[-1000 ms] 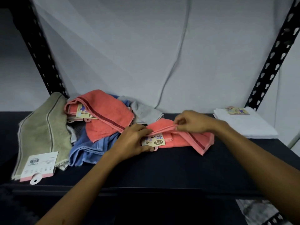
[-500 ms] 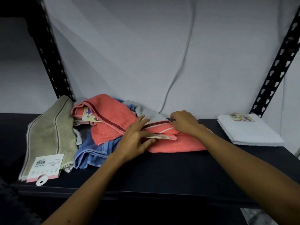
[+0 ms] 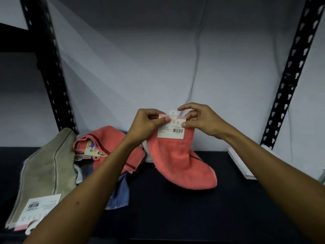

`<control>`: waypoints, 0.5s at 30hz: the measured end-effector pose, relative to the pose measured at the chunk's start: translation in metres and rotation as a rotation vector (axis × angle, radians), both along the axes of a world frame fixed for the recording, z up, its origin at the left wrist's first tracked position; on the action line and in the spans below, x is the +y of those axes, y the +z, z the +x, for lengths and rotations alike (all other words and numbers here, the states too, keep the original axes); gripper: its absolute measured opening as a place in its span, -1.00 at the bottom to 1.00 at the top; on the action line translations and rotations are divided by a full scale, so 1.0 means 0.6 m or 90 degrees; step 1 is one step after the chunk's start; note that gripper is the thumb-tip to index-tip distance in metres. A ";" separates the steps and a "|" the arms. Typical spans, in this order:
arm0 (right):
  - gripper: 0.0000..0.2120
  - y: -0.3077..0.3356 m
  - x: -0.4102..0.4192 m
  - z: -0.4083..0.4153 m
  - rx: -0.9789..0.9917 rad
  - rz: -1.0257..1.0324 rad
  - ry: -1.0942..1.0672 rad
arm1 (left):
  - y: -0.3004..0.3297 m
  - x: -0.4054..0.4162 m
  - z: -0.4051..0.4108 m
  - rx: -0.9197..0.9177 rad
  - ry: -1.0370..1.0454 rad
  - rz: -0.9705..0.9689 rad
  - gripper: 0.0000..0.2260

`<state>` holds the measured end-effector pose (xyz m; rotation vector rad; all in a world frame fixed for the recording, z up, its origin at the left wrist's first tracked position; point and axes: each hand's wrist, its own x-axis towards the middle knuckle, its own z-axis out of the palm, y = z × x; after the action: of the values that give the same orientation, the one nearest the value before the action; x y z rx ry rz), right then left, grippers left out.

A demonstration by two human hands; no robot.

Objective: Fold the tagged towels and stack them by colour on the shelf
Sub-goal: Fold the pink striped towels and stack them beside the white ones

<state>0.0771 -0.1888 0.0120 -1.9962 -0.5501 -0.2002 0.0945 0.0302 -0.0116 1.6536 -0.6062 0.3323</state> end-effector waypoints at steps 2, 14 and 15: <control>-0.62 0.023 -0.004 0.000 -0.037 0.038 -0.022 | 0.024 -0.002 0.002 0.015 -0.009 -0.007 -0.85; -0.86 0.037 0.039 0.016 -0.176 -0.026 -0.172 | 0.055 -0.047 0.012 0.091 0.154 -0.223 -0.85; -0.83 0.033 0.042 0.014 -0.133 -0.006 -0.142 | 0.056 -0.050 0.008 0.098 0.113 -0.211 -0.85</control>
<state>0.0852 -0.1635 0.0317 -2.0571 -0.4593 -0.5486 0.0993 -0.0001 0.0218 1.3985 -0.2715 0.4061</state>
